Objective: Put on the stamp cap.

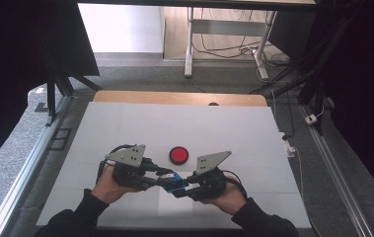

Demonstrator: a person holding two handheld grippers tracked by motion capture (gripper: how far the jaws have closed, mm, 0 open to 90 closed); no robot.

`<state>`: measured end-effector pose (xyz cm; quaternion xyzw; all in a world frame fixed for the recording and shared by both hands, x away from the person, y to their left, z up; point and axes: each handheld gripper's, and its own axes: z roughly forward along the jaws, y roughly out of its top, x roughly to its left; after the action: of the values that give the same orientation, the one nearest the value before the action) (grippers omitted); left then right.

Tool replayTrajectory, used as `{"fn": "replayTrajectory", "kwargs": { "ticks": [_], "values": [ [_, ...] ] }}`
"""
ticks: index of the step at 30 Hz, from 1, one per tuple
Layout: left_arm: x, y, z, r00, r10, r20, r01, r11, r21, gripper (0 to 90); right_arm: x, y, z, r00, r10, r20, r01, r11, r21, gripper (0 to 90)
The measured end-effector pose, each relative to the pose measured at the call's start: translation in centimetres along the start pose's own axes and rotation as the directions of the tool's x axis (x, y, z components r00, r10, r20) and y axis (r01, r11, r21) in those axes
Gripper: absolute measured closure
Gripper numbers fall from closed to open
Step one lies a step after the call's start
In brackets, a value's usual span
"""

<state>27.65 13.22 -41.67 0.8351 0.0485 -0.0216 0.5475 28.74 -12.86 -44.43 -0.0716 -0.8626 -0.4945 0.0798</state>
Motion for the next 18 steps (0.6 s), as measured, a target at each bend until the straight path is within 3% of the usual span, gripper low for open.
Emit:
{"fn": "replayTrajectory", "kwargs": {
  "ticks": [7, 18],
  "values": [
    [0.17, -0.23, 0.22, 0.9996, 0.0, 0.028, 0.0, 1.0, 0.003, 70.3, 0.13, 0.12, 0.07, 0.9997, -0.023, -0.011, 0.023, 1.0, 0.001, 68.6],
    [0.49, -0.6, 0.1, 0.9963, -0.038, 0.077, 0.043, 0.9976, -0.055, 70.4, 0.43, 0.38, -0.27, 0.9979, -0.061, -0.024, 0.06, 0.998, -0.024, 68.9]
  ]
}}
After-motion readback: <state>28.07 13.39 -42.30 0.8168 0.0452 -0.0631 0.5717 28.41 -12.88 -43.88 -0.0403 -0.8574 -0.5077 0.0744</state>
